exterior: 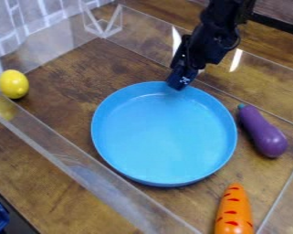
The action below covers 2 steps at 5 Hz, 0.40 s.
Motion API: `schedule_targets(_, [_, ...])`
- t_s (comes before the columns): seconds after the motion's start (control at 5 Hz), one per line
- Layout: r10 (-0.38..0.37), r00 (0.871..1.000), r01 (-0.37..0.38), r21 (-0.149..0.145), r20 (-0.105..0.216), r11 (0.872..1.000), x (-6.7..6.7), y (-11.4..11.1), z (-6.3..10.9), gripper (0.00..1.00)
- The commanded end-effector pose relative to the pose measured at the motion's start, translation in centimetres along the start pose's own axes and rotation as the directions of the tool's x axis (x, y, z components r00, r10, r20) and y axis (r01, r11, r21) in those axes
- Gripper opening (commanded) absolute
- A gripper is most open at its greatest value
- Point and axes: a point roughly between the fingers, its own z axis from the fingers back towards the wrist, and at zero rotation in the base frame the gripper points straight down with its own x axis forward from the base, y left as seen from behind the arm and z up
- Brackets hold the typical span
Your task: Remove the carrot from the blue tray and put it on the table
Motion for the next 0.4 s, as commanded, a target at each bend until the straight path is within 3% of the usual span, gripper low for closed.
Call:
schedule_targets(0.0, [-0.003, 1.0, 0.002, 0.056, 0.022, 0.998, -1.3, 1.7, 0.3, 0.0])
schedule_targets(0.2, [-0.009, 1.0, 0.008, 0.066, 0.011, 0.998, -1.5, 2.8, 0.8, 0.0])
